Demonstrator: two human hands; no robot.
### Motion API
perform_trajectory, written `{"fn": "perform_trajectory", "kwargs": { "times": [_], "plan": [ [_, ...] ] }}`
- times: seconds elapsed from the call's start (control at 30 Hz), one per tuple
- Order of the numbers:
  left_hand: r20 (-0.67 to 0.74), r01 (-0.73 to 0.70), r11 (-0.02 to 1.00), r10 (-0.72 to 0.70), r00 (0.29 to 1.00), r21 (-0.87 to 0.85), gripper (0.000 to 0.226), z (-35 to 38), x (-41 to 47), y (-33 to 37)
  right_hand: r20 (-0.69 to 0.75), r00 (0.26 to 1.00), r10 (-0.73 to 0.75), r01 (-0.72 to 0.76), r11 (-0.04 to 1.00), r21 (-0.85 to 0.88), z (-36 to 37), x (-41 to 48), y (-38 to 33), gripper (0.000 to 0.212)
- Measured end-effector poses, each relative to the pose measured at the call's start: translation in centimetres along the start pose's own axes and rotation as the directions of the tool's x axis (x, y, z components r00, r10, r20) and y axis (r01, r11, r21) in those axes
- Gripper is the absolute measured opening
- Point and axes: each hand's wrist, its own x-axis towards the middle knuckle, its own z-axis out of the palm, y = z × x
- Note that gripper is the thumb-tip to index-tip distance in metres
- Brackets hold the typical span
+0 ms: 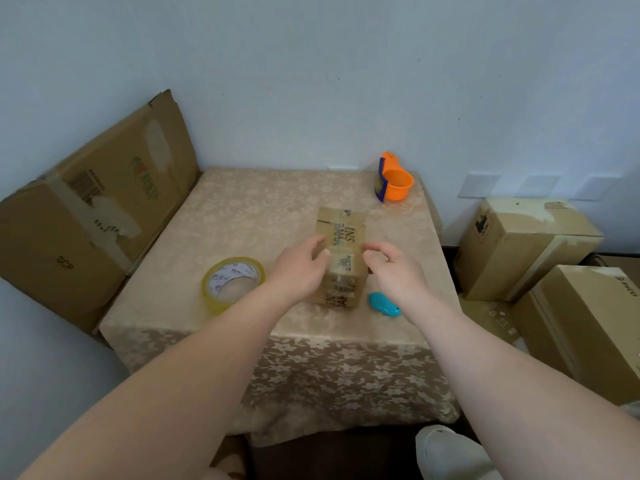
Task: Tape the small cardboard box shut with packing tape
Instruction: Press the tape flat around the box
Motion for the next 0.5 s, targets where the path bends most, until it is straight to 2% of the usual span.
{"fn": "perform_trajectory", "kwargs": {
  "times": [0.1,0.2,0.3,0.37,0.43,0.5],
  "plan": [
    [0.045,-0.088,0.985,0.082,0.996,0.15,0.045,0.2,-1.1,-0.4,0.021,0.999,-0.046,0.048,0.997,-0.065,-0.1,-1.0,0.2,0.027],
    [0.101,-0.119,0.967,0.098,0.99,0.224,0.043,0.7,-2.0,-1.2,0.077,0.997,-0.032,0.038,0.996,-0.076,0.1,-1.7,0.5,0.027],
    [0.074,-0.1,0.949,0.081,0.994,0.299,0.042,1.1,-2.2,-2.3,0.111,0.994,-0.019,0.028,0.996,-0.086,0.5,-2.1,0.8,0.029],
    [0.014,-0.084,0.899,0.087,0.996,0.429,0.041,0.9,-2.4,-2.1,0.121,0.992,-0.022,0.032,0.996,-0.084,0.6,-2.1,0.8,0.03],
    [-0.027,-0.169,0.796,0.227,0.974,0.581,0.041,0.7,-2.6,-1.5,0.135,0.991,-0.017,0.027,0.997,-0.077,0.6,-2.0,0.7,0.031],
    [0.042,-0.319,0.76,0.36,0.932,0.566,0.038,0.6,-2.4,-1.3,0.155,0.988,-0.008,0.018,0.998,-0.061,0.7,-1.8,0.6,0.034]
  ]
}}
